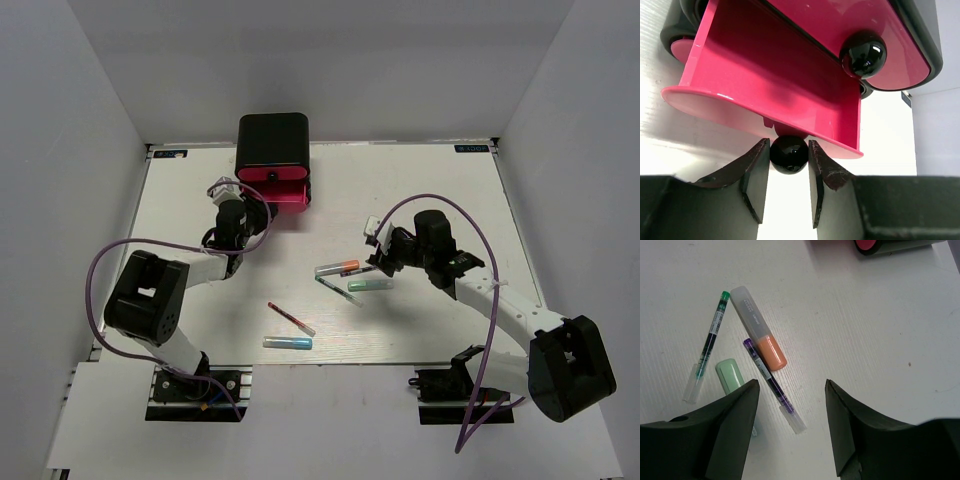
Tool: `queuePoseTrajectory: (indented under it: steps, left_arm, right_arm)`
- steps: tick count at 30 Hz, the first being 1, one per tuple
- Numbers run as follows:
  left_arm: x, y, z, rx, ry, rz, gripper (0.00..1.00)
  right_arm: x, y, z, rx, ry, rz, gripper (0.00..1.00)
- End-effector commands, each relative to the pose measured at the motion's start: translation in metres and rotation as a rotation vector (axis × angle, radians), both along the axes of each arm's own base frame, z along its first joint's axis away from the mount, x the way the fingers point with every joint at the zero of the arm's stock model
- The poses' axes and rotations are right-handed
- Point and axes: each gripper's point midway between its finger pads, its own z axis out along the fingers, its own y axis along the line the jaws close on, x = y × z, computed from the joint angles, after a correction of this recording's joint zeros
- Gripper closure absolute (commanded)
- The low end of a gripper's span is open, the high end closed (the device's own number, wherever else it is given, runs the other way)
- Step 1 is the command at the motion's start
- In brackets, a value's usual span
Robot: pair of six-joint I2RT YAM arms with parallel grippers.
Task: Sort the stationery into containers
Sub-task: Open the drawer, then grab a piece of stationery with the right arm
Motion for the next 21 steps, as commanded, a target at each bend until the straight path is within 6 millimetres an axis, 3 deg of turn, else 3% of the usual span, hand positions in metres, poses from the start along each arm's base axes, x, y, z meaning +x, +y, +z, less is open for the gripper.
queuePoseTrajectory:
  steps: [1,5,6,9,12,14,16,17,18,19,20,21]
  left_arm:
    - [-0.009,0.009,0.005,0.037,0.01,0.013,0.74]
    - [-0.009,0.009,0.015,0.031,-0.01,0.014,0.4]
    - [-0.01,0.01,0.012,0.044,-0.004,0.01,0.24]
    - [-0.011,0.007,0.019,0.047,-0.009,-0.01,0.11]
    - [-0.016,0.008,0.029,0.074,-0.03,-0.03,0.1]
    - [-0.019,0.008,0.05,0.083,-0.071,-0.045,0.1]
    - [-0.028,0.011,0.053,0.106,-0.054,-0.052,0.12]
    - [-0.034,0.014,0.067,0.11,-0.076,-0.053,0.13]
    - [-0.043,0.02,0.06,0.132,-0.025,-0.038,0.16]
    - [-0.047,0.025,0.064,0.149,-0.024,-0.026,0.25]
    - [-0.055,0.03,0.063,0.156,-0.013,-0.016,0.33]
    - [-0.064,0.035,0.076,0.151,-0.039,-0.004,0.42]
  right_arm:
    - [0.005,0.003,0.013,0.031,-0.037,0.013,0.38]
    - [0.003,0.005,0.014,0.034,-0.036,0.02,0.36]
    - [0.002,0.005,0.012,0.031,-0.03,0.023,0.36]
    - [0.001,0.006,0.012,0.023,-0.037,0.043,0.3]
    - [-0.007,0.01,0.007,0.013,-0.024,0.111,0.26]
    - [-0.01,0.012,0.003,-0.01,-0.023,0.156,0.26]
    - [-0.02,0.016,-0.007,-0.03,-0.004,0.244,0.31]
    - [-0.028,0.017,-0.012,-0.04,0.033,0.288,0.36]
    - [-0.031,0.019,-0.02,-0.054,0.067,0.327,0.46]
    - [-0.032,0.019,-0.025,-0.087,0.02,0.395,0.51]
    - [-0.044,0.014,-0.034,-0.115,0.085,0.424,0.57]
    - [-0.044,0.014,-0.035,-0.129,0.09,0.445,0.62]
